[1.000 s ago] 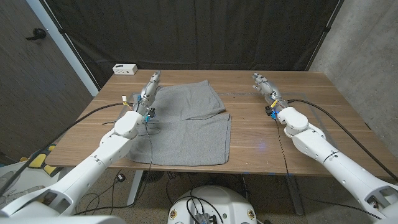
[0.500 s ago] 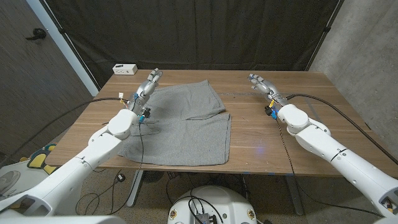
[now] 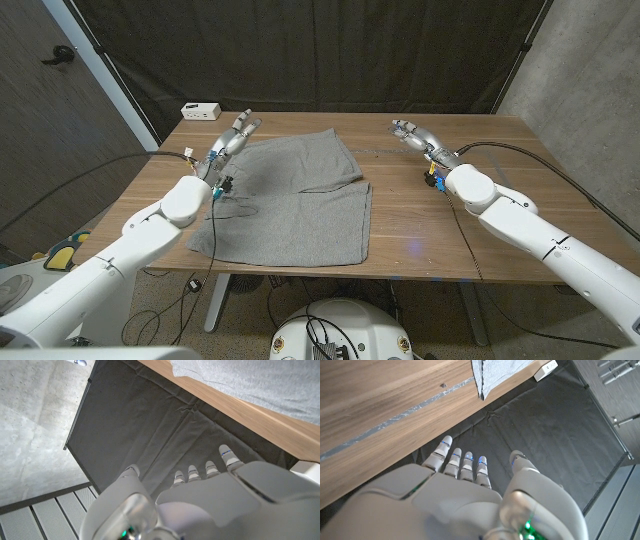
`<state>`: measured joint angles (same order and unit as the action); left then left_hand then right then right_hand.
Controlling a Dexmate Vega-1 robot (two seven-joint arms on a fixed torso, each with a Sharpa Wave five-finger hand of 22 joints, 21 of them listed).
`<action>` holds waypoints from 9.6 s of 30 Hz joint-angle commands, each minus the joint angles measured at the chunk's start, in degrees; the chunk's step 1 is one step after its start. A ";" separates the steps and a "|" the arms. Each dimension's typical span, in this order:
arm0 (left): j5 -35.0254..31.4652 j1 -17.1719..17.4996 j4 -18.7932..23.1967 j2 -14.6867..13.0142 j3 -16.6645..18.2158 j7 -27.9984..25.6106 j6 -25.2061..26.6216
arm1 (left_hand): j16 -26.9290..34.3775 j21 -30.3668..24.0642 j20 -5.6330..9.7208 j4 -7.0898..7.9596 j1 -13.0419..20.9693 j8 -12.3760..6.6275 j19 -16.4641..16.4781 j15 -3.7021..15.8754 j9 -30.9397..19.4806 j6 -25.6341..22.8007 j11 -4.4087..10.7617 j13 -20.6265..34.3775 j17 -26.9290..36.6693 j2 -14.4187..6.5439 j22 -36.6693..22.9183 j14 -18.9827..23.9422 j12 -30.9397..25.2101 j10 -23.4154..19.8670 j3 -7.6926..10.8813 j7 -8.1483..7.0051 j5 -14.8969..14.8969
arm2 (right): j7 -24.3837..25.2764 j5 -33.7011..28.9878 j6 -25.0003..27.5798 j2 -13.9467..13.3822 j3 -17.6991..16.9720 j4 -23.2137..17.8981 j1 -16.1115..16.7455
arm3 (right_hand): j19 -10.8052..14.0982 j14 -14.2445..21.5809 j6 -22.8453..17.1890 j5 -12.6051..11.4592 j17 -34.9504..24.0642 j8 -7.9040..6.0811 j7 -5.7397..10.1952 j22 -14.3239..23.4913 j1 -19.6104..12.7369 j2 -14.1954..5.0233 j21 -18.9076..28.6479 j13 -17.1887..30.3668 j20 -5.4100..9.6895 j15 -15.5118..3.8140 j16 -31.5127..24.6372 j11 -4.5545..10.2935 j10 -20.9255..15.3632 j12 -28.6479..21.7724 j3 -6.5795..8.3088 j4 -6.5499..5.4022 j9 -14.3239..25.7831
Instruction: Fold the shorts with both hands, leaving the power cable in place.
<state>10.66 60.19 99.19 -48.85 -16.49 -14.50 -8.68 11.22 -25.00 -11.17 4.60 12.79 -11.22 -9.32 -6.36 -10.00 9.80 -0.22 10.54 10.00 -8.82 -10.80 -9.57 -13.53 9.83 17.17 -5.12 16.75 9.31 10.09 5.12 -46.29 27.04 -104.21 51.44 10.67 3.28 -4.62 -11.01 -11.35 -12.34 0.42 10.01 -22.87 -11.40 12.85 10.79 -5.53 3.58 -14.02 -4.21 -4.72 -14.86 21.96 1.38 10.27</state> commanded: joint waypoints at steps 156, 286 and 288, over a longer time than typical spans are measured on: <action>-65.63 52.63 34.26 9.60 37.51 23.41 23.64 | 1.15 2.66 3.56 -15.04 24.88 -1.68 11.29 4.97 -0.28 -14.46 4.19 0.27 0.09 5.38 -0.21 11.48 -0.10 -12.17 7.58 -0.11 -4.55 | -5.73 -52.18 38.79 -4.55 21.49 -35.38 22.45 | 8.57 11.81 -9.93 0.20 0.18 -0.28 1.04 0.15 -14.07 2.92 0.41 0.28 1.45 -5.77 -1.05 2.54 -10.86 1.02 5.52 7.63 0.41; -63.40 40.83 19.70 -16.96 7.51 -9.49 47.36 | 1.54 -5.61 8.09 -5.64 40.81 -12.45 21.53 17.75 -5.90 -66.81 9.05 3.73 3.10 -1.47 -1.65 36.25 -0.96 -51.01 5.12 0.18 -2.32 | 9.07 -57.29 20.33 -0.53 14.13 -21.81 30.05 | 19.23 36.79 -54.76 -6.93 -34.38 -6.09 2.61 2.44 -49.20 2.58 9.02 10.29 7.15 -16.46 -29.29 9.08 -38.46 -12.58 -13.86 5.12 0.99; -63.02 40.63 19.68 -17.06 7.31 -9.96 47.56 | 1.53 -5.65 8.05 -5.59 40.79 -12.64 21.48 17.75 -6.07 -66.79 9.22 3.79 3.12 -1.42 -1.65 36.25 -0.95 -51.04 5.21 0.18 -2.29 | 10.60 -54.82 18.76 -0.37 13.09 -21.81 30.36 | 19.40 37.52 -55.89 -6.74 -34.54 -6.24 2.31 2.45 -49.32 2.28 9.22 10.41 7.40 -16.45 -29.43 9.52 -39.66 -13.15 -13.72 5.10 0.96</action>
<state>-54.16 101.70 118.44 -64.13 -7.93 -23.43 37.36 13.09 -30.12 -3.36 -3.92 53.53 -19.28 12.35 2.67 -10.22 -55.19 8.59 13.99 12.93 -10.26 -12.12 26.63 -14.61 -41.13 19.18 -6.25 14.14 10.09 -49.11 29.71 -47.41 41.39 -128.90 81.15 29.48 39.42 -55.72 -18.02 -45.49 -17.22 4.51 12.38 -71.97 -7.94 21.55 20.89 1.64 -3.66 -42.88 5.32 -42.08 -26.88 7.90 6.71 10.91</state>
